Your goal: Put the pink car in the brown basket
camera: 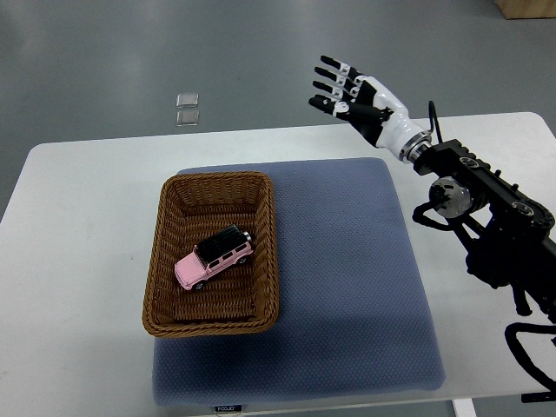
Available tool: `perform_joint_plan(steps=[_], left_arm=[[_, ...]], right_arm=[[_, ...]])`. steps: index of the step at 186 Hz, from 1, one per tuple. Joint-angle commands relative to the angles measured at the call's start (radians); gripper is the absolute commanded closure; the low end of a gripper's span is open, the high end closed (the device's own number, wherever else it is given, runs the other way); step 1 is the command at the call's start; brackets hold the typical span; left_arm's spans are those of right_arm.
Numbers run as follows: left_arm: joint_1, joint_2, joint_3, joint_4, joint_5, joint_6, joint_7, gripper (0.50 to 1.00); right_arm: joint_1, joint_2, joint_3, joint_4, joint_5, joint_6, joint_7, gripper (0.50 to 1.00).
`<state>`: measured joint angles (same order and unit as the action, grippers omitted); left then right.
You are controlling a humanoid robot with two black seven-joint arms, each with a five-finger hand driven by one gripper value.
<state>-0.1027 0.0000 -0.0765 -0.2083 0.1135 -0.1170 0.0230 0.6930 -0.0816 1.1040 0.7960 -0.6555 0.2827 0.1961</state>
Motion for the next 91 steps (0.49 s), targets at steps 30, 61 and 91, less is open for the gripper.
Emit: perform_joint_plan(steps=[30, 61, 91], left_arm=[[0.0, 0.0, 0.001, 0.0, 0.002, -0.003, 0.0, 0.5], [0.0, 0.0, 0.003, 0.0, 0.002, -0.003, -0.001, 0.5], [0.0, 0.0, 0.003, 0.0, 0.002, -0.003, 0.0, 0.5]], right_arm=[[-0.099, 0.0, 0.077, -0.037, 0.35, 0.01, 0.0, 0.587], [-0.102, 0.002, 0.077, -0.04, 0.367, 0.01, 0.0, 0.587], [-0.102, 0.006, 0.076, -0.041, 0.367, 0.009, 0.0, 0.587]])
